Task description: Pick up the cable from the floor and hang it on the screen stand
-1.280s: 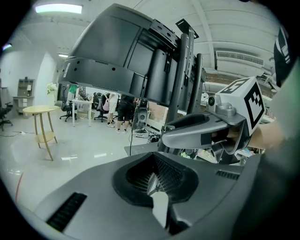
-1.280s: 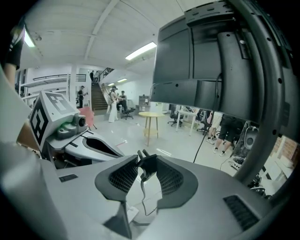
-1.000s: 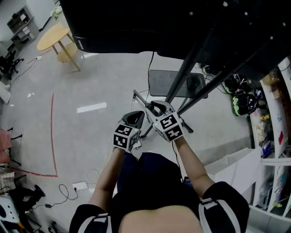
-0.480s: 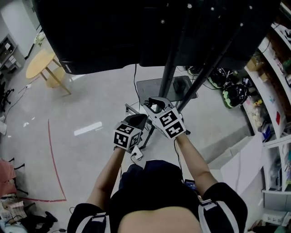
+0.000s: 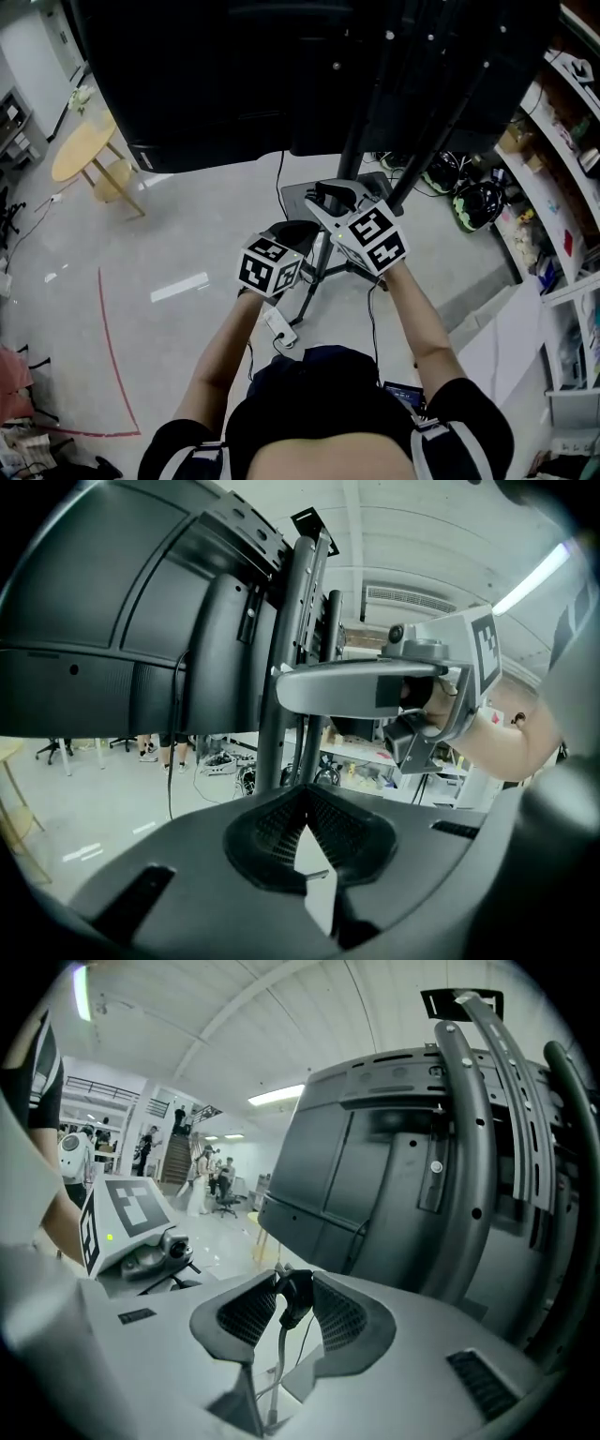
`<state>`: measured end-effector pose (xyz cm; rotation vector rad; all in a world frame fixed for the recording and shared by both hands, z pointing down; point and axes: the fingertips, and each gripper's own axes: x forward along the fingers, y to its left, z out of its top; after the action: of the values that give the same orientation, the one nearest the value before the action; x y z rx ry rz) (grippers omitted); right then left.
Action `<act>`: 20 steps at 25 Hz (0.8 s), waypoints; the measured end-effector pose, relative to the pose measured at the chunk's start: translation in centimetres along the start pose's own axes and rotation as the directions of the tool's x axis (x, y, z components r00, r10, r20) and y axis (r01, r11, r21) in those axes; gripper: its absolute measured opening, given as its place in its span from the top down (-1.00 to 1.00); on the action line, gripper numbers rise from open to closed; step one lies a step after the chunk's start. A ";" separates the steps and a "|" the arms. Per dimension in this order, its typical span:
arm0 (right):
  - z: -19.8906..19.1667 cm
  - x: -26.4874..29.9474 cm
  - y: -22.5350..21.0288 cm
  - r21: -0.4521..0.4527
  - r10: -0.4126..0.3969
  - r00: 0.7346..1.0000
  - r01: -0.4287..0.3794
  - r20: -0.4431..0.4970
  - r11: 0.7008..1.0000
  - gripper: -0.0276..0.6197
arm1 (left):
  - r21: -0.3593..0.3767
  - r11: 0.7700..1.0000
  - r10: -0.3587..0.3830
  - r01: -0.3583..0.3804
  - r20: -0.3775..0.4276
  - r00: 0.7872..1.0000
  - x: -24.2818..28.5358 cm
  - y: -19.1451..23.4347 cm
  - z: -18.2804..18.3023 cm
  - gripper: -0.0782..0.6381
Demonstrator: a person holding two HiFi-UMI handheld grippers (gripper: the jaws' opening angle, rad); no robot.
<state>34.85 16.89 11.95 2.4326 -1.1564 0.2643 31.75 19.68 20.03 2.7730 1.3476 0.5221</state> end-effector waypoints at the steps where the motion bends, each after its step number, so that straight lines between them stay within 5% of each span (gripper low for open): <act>1: 0.8 -0.1 -0.3 -0.013 -0.001 1.000 0.001 0.005 1.000 0.49 | 0.006 1.000 -0.003 0.003 0.009 1.000 0.0 0.1 0.7 0.76; 20: 14.2 -2.1 -7.2 -0.246 -0.040 0.993 0.067 0.114 0.967 0.49 | 0.156 0.986 -0.084 0.064 0.124 0.989 1.1 1.5 12.9 0.76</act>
<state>38.97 15.82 -3.58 2.2740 -1.0941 -0.0307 37.37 21.24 8.43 2.8020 1.5129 0.2405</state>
